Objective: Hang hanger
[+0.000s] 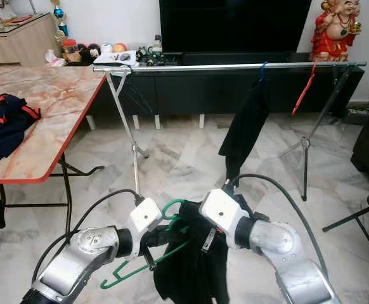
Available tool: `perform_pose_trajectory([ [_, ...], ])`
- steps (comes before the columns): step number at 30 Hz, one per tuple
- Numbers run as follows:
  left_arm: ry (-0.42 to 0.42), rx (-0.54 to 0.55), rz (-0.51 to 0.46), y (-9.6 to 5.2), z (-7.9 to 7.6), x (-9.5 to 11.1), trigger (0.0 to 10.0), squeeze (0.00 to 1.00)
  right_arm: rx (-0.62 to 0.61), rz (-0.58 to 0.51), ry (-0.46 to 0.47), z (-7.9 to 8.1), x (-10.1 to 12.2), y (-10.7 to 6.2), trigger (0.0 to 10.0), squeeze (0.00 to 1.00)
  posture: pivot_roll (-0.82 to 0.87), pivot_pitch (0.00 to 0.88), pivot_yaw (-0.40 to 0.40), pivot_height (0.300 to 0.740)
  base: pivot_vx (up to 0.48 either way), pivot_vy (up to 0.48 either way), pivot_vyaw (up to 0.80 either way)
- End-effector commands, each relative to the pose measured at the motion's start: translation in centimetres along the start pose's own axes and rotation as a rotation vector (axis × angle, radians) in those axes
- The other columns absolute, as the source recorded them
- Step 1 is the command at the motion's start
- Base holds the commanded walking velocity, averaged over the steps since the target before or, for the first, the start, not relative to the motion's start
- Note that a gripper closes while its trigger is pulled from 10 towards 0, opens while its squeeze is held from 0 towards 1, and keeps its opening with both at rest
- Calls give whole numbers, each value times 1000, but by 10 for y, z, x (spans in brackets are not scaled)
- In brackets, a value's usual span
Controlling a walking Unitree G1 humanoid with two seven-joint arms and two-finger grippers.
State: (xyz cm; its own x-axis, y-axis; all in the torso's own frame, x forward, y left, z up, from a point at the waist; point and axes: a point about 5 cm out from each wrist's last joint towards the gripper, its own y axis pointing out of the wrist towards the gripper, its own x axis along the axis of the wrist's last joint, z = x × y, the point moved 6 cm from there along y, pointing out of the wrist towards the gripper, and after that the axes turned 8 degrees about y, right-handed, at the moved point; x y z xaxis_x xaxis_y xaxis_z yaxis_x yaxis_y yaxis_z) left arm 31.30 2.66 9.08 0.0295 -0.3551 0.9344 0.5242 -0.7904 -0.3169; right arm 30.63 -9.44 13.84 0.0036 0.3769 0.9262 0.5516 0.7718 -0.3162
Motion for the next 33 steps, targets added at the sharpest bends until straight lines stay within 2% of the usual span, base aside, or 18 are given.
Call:
perform_pose_trajectory([
  [1,4,33,-12,-1,10,2,10000,0,29,-32,-30,4,11,-3,10000,0,75,32,21,740,0,0,0],
  [5,-2,40,-13,0,10,2,10000,0,45,-12,-33,7,6,-3,10000,0,75,30,22,740,0,0,0],
  [7,-5,49,-14,0,11,1,10000,0,58,0,-35,10,4,-3,10000,220,75,29,23,740,0,0,0],
  [8,-7,55,-16,1,13,2,10000,0,63,7,-37,11,3,-3,10000,388,75,29,23,740,0,0,0],
  [9,-8,61,-18,1,14,2,10000,0,67,15,-38,12,1,-3,10000,690,75,29,23,740,0,0,0],
  [10,-10,67,-22,1,15,3,10000,0,72,25,-38,13,-1,-4,10000,875,75,29,23,740,0,0,0],
  [11,-10,67,-22,1,15,3,10000,0,72,25,-38,13,-1,-4,10000,875,75,29,23,740,0,0,0],
  [12,-12,71,-29,2,16,4,10000,0,75,35,-40,14,-3,-4,10000,1000,75,29,23,740,0,0,0],
  [17,-54,83,-89,3,19,15,10000,0,84,49,-38,17,-6,-4,10000,1000,69,33,23,740,0,0,0],
  [27,-60,90,-93,2,20,15,10000,0,93,76,-46,17,-11,-5,10000,1000,71,37,21,740,0,0,0],
  [33,-60,85,-93,2,19,14,10000,0,127,156,-33,23,-31,-12,10000,1000,67,40,22,740,0,0,0],
])
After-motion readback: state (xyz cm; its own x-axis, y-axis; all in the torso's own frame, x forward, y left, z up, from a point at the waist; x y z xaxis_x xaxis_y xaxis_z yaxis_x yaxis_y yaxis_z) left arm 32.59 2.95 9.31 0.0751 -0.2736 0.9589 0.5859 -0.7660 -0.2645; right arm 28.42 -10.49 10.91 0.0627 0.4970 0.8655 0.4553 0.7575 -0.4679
